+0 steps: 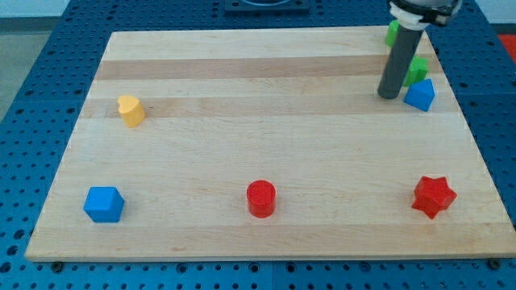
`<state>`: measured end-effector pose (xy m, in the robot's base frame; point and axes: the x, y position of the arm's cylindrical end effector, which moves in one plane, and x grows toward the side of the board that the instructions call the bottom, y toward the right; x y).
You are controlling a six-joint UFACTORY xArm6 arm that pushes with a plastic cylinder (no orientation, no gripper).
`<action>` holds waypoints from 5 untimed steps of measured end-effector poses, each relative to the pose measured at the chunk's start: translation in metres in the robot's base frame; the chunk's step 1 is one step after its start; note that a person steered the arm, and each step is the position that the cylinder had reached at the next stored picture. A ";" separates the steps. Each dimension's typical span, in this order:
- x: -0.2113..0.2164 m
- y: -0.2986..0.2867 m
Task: Move yellow heart towards the red circle
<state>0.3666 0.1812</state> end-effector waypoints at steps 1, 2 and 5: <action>0.000 -0.026; 0.000 -0.054; 0.025 -0.149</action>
<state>0.3919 0.0322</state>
